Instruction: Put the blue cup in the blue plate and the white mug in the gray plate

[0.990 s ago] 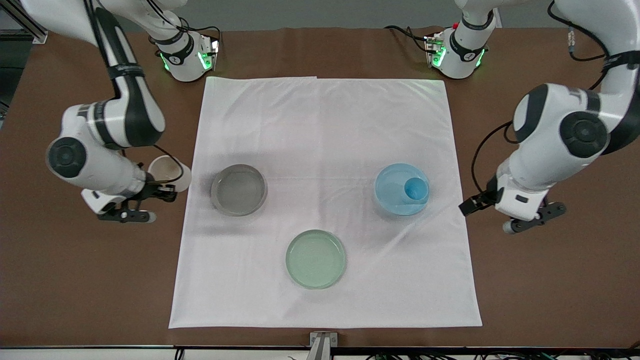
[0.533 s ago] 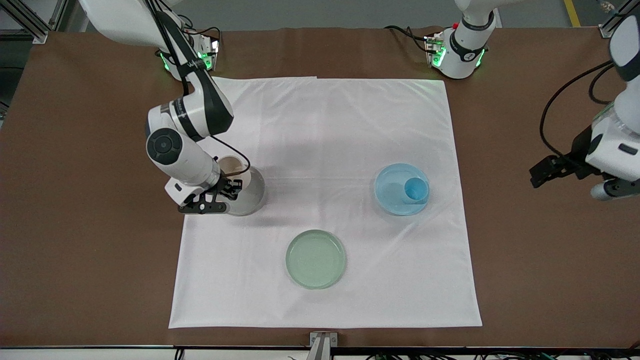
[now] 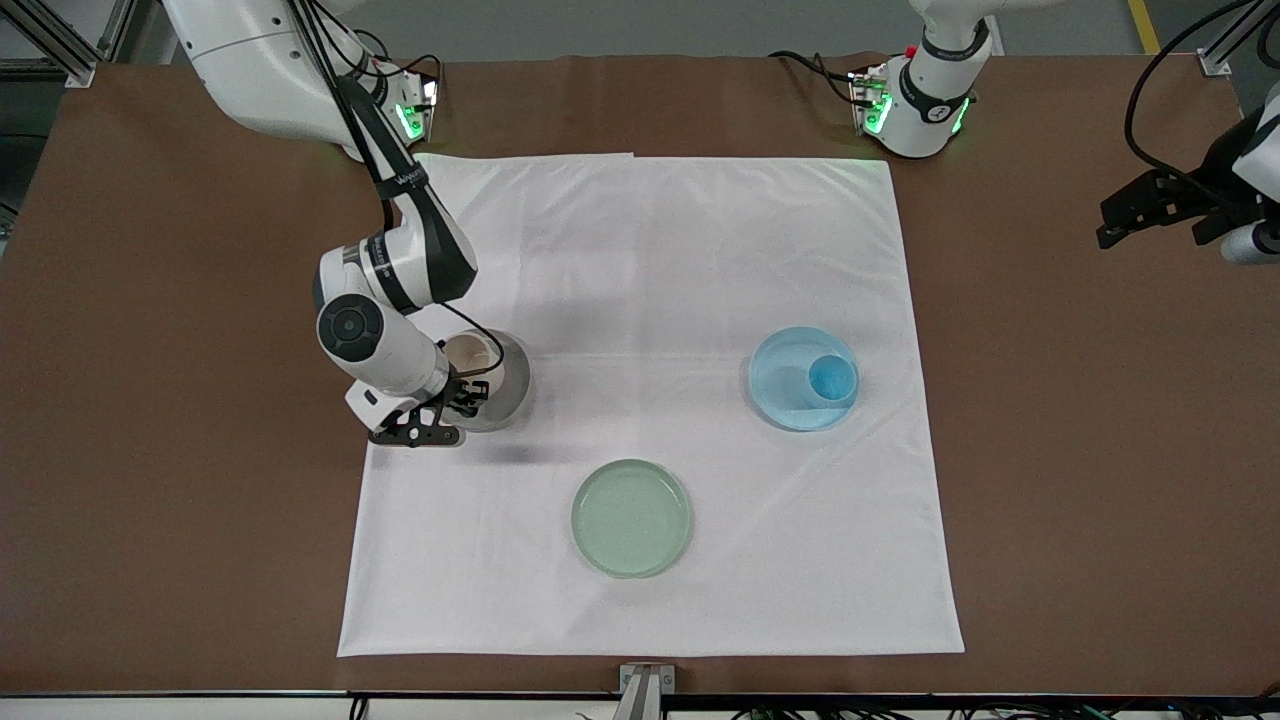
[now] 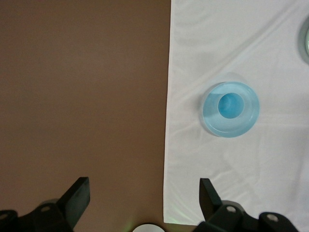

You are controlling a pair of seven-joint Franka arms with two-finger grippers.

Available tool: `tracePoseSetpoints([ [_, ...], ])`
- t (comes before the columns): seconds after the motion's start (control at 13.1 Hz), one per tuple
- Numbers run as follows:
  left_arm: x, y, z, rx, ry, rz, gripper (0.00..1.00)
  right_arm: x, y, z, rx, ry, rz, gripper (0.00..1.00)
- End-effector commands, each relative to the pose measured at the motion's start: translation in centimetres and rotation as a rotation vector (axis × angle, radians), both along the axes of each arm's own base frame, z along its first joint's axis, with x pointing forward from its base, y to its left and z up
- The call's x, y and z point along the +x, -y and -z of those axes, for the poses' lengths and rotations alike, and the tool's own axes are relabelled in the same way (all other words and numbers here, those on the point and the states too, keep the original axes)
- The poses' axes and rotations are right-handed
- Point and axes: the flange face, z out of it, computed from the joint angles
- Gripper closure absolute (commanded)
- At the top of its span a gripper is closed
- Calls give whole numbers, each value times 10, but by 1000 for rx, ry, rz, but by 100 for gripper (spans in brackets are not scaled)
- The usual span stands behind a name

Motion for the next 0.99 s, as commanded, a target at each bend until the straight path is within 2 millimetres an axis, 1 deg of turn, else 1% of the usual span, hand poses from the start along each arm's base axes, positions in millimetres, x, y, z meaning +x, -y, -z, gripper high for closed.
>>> tracePoseSetpoints([
  [0.0,-28,-5,0,-27,14,-21,0,0,1,6,5,1,-5,96],
  [0.23,-26,1,1,-24,17,-13,0,-1,1,11,1,-6,-5,95],
  [0.3,-25,1,3,-24,12,-13,0,-1,1,14,0,-9,-5,93],
  [0.38,-25,0,5,-24,8,-15,0,-1,1,13,-1,-12,-1,83],
  [0.46,-24,-1,5,-23,6,-17,0,-1,1,12,-1,-14,-1,52],
  [0.53,-23,-2,7,-20,2,-17,0,-1,2,4,2,-12,1,8],
  [0.61,-22,-3,10,-14,-4,-15,0,-3,4,-17,0,-29,-1,0],
  [0.69,-22,-3,9,-13,-2,-15,0,-8,8,-49,-3,-57,-1,0],
  [0.76,-22,-2,9,-13,-1,-16,0,-15,16,-90,-7,-92,3,0],
  [0.84,-21,-3,9,-3,0,-17,0,-24,32,-128,-15,-131,15,0],
  [0.91,-21,-2,9,7,0,-13,0,-36,54,-171,-15,-148,35,0],
])
